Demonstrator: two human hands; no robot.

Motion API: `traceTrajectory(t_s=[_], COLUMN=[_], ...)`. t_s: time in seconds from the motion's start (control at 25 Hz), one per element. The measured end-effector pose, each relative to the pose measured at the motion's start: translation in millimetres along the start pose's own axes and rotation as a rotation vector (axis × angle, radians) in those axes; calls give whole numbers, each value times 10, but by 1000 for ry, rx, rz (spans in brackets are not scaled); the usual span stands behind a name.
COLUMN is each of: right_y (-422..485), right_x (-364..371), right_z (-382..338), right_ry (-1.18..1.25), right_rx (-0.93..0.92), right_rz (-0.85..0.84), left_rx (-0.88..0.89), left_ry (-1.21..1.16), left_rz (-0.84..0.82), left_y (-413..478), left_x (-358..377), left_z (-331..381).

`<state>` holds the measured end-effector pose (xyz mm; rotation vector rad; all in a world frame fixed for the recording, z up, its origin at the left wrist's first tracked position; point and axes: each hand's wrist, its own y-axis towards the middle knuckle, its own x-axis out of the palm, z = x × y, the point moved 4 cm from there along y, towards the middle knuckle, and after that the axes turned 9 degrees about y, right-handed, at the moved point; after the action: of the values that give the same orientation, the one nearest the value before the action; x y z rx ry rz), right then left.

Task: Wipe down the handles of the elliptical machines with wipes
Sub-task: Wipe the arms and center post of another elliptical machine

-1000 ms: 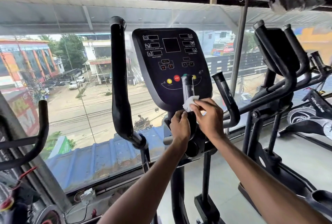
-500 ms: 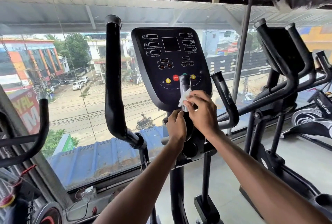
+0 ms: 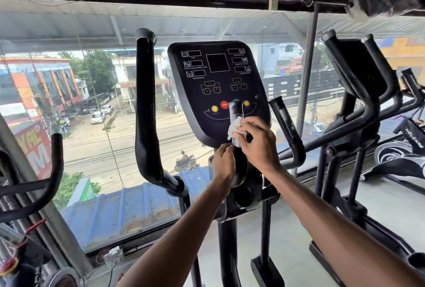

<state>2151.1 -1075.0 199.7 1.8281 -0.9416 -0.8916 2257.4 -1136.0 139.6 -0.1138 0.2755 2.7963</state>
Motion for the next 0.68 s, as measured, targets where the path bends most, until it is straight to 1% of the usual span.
traceTrajectory(t_s=[0.08,0.12,0.24,0.32,0.36,0.48,0.56,0.68], right_y=[139,186,242,326,358,412,504,567], right_x=[-28,-27,47,24,25,93,68,140], right_z=[48,71,40,58,62,-42,-52,-107], right_ry=[37,39,42,41,27,-35,-58,-137], right_rx=[130,142,61,132,134,28,42,-108], right_rz=[79,86,8,65,76,36,77,10], left_rx=[-17,-29,-40,-37,-33,-25,-39,-39], left_ry=[10,7,1,5,4,3,-7,-23], left_rz=[-12,-26,-61,-61,-55,-43,-47,-38], left_y=[12,25,57,62,60,66,64,57], left_x=[0,2,-2,-1,-6,-34,-46,-60], left_z=[15,16,3,-2,7,34,51,50])
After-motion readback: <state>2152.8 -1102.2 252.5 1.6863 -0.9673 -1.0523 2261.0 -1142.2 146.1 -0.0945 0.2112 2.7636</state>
